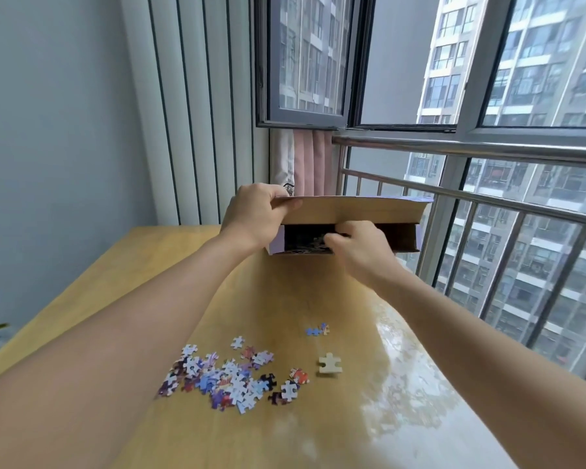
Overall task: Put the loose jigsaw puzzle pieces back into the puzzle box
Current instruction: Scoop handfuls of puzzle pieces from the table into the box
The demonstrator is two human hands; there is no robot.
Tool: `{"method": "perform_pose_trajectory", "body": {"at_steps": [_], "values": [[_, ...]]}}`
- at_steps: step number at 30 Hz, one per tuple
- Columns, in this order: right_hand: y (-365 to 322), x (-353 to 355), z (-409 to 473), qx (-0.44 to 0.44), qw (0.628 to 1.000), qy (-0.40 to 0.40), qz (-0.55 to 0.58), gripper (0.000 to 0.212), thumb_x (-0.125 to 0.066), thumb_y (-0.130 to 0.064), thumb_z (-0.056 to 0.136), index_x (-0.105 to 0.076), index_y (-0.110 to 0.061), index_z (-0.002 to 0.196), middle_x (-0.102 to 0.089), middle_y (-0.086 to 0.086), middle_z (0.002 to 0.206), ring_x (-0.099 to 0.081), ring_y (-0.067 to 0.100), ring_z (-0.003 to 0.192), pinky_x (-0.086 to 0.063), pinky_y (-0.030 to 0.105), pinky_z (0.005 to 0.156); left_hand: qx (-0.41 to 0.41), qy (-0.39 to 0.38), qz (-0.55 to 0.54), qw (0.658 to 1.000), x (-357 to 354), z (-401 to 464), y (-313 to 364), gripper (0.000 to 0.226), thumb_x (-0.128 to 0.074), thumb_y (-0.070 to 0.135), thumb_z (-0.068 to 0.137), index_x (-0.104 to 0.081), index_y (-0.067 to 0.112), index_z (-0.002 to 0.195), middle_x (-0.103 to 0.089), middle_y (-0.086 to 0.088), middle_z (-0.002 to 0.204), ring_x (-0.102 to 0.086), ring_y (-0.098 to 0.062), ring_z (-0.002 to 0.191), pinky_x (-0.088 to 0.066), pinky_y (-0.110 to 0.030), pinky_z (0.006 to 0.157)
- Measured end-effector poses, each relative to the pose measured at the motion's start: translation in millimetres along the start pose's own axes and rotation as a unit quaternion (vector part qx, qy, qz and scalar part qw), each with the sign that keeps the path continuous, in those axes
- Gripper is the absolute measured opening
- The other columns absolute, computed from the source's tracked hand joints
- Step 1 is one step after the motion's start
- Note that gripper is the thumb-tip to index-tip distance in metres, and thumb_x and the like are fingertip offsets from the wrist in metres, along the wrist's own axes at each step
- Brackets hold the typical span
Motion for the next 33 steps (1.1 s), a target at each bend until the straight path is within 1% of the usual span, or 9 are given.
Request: {"method": "perform_pose_trajectory", "body": {"at_steps": [3,5,10,14,19,23,26,29,33], "values": [[5.2,-26.9,-14.3,0.214,0.935,-0.063,-0.277,0.041,-0.051,-0.042,0.098,-0.061,-0.021,0.132,-0.07,-0.001,0.121,-0.067,0.026,0.103,-0.057,0.041,0.08,-0.001,-0.002,0.009,1.0,-3.6,-2.8,-1.8,0.028,-0.067,0.042,0.093,-0.071,0.02,0.076,-0.053,0.007,0.057,-0.045,-0.02,0.062,-0.036,-0.033,0.06],[17.9,-42.5,-10.4,0.231,0.903,-0.106,-0.346,0.049,-0.044,-0.054,0.099,-0.054,-0.025,0.138,-0.067,0.001,0.126,-0.065,0.028,0.108,-0.056,0.043,0.082,-0.005,-0.008,0.013,1.0,-7.5,-5.4,-2.6,0.029,-0.067,0.043,0.093,-0.071,0.019,0.076,-0.052,0.006,0.057,-0.043,-0.021,0.062,-0.036,-0.033,0.059],[28.7,-48.8,10.1,0.196,0.907,-0.123,-0.353,0.061,-0.048,-0.063,0.094,-0.048,-0.026,0.143,-0.062,0.002,0.135,-0.061,0.026,0.114,-0.055,0.042,0.088,-0.008,-0.018,0.026,0.999,-13.4,-11.7,-5.7,0.032,-0.066,0.044,0.093,-0.069,0.017,0.075,-0.052,0.002,0.058,-0.041,-0.02,0.061,-0.035,-0.033,0.059],[11.8,-59.3,-13.2,0.296,0.907,-0.129,-0.271,0.058,-0.053,-0.053,0.095,-0.047,-0.028,0.148,-0.059,-0.004,0.142,-0.059,0.023,0.124,-0.053,0.043,0.093,-0.002,-0.015,0.021,1.0,-13.7,-14.4,-9.9,0.03,-0.066,0.042,0.093,-0.07,0.019,0.075,-0.051,0.006,0.056,-0.042,-0.018,0.06,-0.035,-0.033,0.059],[28.1,-57.3,1.9,0.157,0.916,-0.203,-0.309,0.075,-0.037,-0.077,0.091,-0.047,-0.03,0.147,-0.057,-0.001,0.143,-0.056,0.023,0.124,-0.049,0.04,0.1,-0.014,-0.02,0.02,0.999,-17.0,-20.0,-11.0,0.028,-0.065,0.042,0.093,-0.069,0.022,0.074,-0.051,0.006,0.056,-0.043,-0.02,0.06,-0.035,-0.033,0.057],[15.4,-32.4,-8.4,0.208,0.902,-0.082,-0.368,0.063,-0.06,-0.064,0.088,-0.054,-0.029,0.14,-0.062,-0.006,0.134,-0.059,0.02,0.118,-0.053,0.038,0.091,-0.006,-0.005,0.018,1.0,-9.0,-21.4,-12.7,0.028,-0.067,0.038,0.093,-0.066,0.023,0.069,-0.044,0.009,0.05,-0.039,-0.016,0.056,-0.03,-0.031,0.054],[24.5,-11.1,-11.1,0.221,0.875,-0.024,-0.431,0.032,-0.068,-0.031,0.091,-0.068,-0.027,0.123,-0.07,-0.004,0.118,-0.065,0.024,0.103,-0.055,0.036,0.079,0.012,0.018,-0.015,1.0,3.0,-17.1,-12.2,0.023,-0.069,0.036,0.092,-0.066,0.025,0.072,-0.052,0.011,0.057,-0.045,-0.014,0.058,-0.035,-0.029,0.056],[16.5,24.5,12.8,0.221,0.88,0.066,-0.415,0.017,-0.062,-0.012,0.093,-0.076,-0.02,0.099,-0.075,0.002,0.098,-0.07,0.029,0.085,-0.057,0.041,0.069,0.013,0.05,-0.073,0.996,20.7,-0.6,-0.1,0.009,-0.068,0.031,0.094,-0.069,0.024,0.099,-0.067,0.005,0.085,-0.062,-0.012,0.079,-0.049,-0.025,0.069],[-40.0,69.8,42.5,0.305,0.886,0.19,-0.294,0.015,-0.064,-0.017,0.097,-0.078,-0.013,0.1,-0.077,0.005,0.095,-0.072,0.026,0.081,-0.059,0.044,0.074,0.016,0.041,-0.054,0.998,35.3,20.2,15.6,0.058,-0.065,0.036,0.095,-0.038,0.027,0.146,-0.052,0.01,0.127,-0.05,-0.005,0.111,-0.041,-0.007,0.062]]}}
Point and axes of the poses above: each hand's wrist, its own z-axis towards the middle knuckle, its own x-axis out of the back of the hand, y = z × x, the point moved 6 cm from there along z, towards the middle knuckle
